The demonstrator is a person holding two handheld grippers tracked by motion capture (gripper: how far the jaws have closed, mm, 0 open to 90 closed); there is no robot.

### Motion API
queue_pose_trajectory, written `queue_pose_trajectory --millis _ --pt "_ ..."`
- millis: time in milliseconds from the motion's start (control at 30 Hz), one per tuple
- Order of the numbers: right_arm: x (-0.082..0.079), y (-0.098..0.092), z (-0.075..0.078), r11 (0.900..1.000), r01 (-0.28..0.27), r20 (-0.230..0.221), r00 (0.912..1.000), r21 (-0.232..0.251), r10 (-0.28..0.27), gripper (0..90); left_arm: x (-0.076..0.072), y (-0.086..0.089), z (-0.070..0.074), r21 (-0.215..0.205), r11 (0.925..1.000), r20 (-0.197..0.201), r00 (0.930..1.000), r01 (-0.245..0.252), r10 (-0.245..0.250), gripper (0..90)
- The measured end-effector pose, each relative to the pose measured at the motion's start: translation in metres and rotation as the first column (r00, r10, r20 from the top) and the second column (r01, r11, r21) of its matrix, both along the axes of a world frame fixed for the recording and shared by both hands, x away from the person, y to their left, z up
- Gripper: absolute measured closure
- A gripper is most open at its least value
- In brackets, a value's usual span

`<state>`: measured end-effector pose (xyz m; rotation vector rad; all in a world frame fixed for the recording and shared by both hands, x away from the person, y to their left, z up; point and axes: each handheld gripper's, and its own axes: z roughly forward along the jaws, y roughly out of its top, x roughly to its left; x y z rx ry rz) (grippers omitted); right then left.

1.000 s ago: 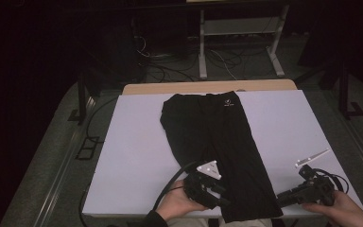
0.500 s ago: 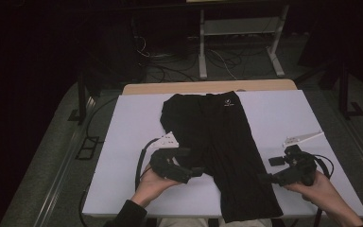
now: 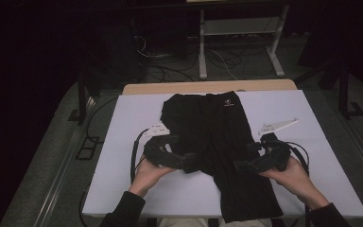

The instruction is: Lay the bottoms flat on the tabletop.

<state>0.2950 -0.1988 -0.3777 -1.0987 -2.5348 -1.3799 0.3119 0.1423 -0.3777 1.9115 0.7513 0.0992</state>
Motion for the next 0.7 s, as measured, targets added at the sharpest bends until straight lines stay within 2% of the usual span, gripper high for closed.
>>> queue_pose_trajectory --millis 100,133,367,700 --pt "0.004 0.008 0.0 1.0 -0.014 0.001 0.9999 -0.001 0.014 0.0 0.002 0.001 0.0 -0.002 1.0 0.001 1.0 -0.005 0.005 0.0" --pt "0.007 0.016 -0.001 1.0 -0.022 0.003 0.9997 -0.007 0.022 0.0 0.003 0.003 -0.001 0.008 0.9999 0.007 0.9999 -0.014 0.014 0.0" --pt "0.016 0.034 -0.003 0.998 -0.057 0.005 0.9983 -0.013 0.057 1.6 0.007 0.011 -0.004 0.026 0.9989 0.011 0.9992 -0.038 0.038 0.0" --pt "0.024 0.064 -0.008 0.995 -0.089 0.017 0.9958 -0.039 0.089 4.1 0.01 0.028 -0.013 0.018 0.9949 0.01 0.995 -0.1 0.1 0.0"
